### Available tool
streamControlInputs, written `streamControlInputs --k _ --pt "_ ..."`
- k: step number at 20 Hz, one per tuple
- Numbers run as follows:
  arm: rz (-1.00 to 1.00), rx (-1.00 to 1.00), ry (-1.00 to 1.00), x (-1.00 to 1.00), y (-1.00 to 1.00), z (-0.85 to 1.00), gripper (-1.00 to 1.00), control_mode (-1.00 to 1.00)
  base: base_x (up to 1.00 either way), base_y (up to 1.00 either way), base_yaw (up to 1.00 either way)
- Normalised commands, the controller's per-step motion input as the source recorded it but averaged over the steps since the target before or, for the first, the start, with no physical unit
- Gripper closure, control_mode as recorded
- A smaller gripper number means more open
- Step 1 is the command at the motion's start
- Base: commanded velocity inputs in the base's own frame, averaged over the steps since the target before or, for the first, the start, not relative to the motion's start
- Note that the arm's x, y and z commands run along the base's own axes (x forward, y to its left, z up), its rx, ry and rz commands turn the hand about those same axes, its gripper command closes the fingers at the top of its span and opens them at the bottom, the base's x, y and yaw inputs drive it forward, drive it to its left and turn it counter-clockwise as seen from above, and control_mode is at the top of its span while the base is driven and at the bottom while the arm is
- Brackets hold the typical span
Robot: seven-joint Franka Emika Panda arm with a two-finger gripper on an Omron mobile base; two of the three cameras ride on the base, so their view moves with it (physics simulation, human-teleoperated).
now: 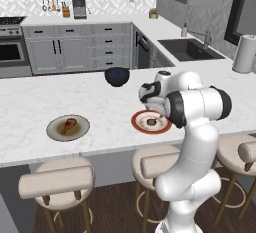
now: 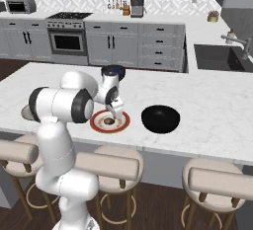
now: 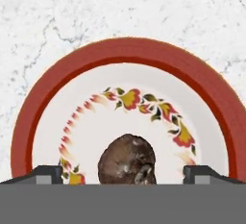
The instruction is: Pick the chicken drumstick and mushroom from their plates and place them in the bowl. Then put the bowl in the fridge.
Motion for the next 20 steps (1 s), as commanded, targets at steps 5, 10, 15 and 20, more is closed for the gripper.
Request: streamControlInputs --k 5,10,15,20 --pt "-0.12 0.00 0.00 0.08 0.01 -0.27 -1.00 -1.00 0.00 0.00 0.00" --pt "-0.18 0.00 0.00 -0.24 0.02 -0.11 -1.00 -1.00 0.00 0.00 0.00" --pt "-0.17 0.00 0.00 -0.02 0.24 -0.13 -1.00 -1.00 0.00 0.00 0.00" --pt "-0.06 0.00 0.00 0.00 0.17 -0.02 -1.00 -1.00 0.00 0.00 0.00"
